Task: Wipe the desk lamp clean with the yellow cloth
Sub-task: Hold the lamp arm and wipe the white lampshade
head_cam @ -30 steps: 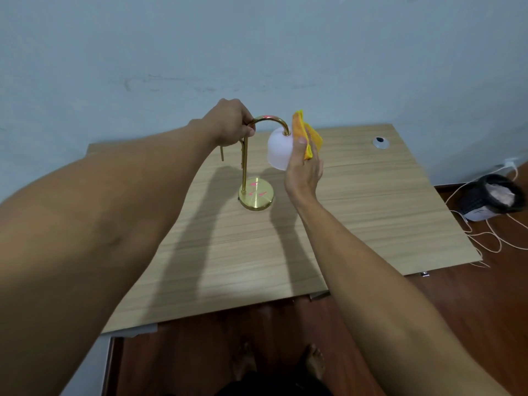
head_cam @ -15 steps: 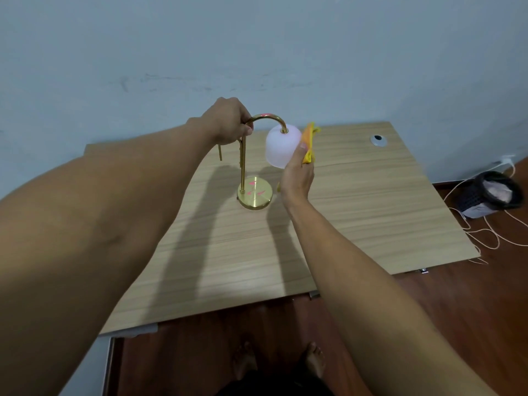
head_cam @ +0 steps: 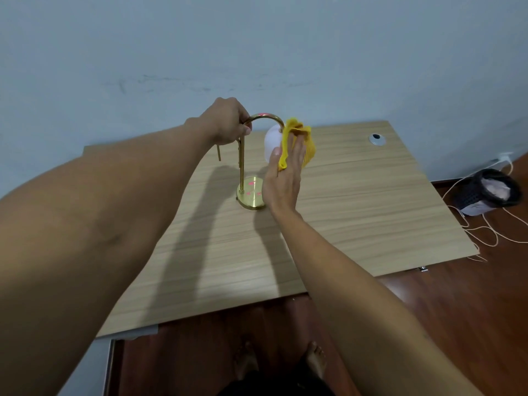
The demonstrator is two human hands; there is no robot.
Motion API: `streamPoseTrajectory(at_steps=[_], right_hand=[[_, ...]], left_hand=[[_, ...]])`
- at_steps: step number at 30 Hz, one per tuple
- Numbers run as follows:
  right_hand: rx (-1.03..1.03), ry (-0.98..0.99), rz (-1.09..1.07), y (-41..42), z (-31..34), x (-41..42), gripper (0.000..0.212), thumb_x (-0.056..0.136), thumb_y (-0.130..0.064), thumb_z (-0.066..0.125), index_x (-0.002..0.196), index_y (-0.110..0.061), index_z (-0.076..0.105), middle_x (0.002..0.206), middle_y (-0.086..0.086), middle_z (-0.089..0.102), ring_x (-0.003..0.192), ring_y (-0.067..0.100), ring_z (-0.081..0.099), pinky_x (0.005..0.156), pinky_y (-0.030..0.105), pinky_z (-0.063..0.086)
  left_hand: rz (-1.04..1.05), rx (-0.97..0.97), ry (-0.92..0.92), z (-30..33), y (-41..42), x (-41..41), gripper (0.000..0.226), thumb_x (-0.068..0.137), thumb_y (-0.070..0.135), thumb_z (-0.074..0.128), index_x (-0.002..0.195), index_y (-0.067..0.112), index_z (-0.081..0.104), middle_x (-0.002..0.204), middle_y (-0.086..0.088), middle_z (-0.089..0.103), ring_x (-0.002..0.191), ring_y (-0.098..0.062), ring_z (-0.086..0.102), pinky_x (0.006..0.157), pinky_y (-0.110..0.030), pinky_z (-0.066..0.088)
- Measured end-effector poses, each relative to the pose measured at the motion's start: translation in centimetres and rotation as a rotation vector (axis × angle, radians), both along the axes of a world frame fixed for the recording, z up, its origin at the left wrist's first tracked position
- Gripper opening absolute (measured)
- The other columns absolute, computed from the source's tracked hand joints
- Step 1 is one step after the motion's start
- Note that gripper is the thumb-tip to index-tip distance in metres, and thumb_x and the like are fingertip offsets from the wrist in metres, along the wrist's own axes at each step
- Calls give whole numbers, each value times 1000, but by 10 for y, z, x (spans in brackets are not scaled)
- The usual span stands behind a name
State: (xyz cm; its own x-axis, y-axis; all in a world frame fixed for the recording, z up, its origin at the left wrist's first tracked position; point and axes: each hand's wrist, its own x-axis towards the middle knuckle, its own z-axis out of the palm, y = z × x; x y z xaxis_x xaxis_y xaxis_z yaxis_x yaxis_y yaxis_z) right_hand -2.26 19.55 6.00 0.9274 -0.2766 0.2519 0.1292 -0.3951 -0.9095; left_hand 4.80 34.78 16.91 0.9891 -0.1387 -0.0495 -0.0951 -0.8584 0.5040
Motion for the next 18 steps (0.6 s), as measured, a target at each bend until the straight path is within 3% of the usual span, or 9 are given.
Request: streamPoseTrajectory(at_steps=[2,7,12,15,18], right_hand=[[-37,-32,21,-1,-8,-3,58,109,-42,31,162,-22,20,172,-4,7,158,19,5,125,49,19],[154,151,-117,9,-9,-2,76,100,-59,19,163,-16,14,171,3,15,155,24,21,122,53,24],[-290,-22,32,9,-13,-10,62,109,-41,30,164,-21,10,172,1,-2,158,23,-6,128,45,0],[-363,-34,83,-7,-38,-20,65,109,-36,35,164,-22,5,172,1,-7,158,24,-4,127,48,3],[-223,134,104,-8,-59,-35,64,107,-47,29,164,-25,6,172,2,4,157,25,11,125,51,18]], left_hand=[[-5,6,1,0,-2,0,11,90,18,69,96,17,78,93,-7,75,94,-24,70,85,-35,55],[3,-3,4,-1,-1,-1,12,90,17,68,96,17,78,94,-8,76,94,-24,72,92,-41,57],[1,-1,0,0,0,-1,10,90,19,69,95,19,78,93,-7,76,93,-24,72,90,-40,57],[1,-7,2,0,-1,-1,11,90,17,69,96,17,78,93,-8,76,93,-25,71,89,-38,57],[-1,-15,10,-1,0,-1,11,91,17,68,95,18,78,94,-8,76,93,-25,72,89,-37,57]])
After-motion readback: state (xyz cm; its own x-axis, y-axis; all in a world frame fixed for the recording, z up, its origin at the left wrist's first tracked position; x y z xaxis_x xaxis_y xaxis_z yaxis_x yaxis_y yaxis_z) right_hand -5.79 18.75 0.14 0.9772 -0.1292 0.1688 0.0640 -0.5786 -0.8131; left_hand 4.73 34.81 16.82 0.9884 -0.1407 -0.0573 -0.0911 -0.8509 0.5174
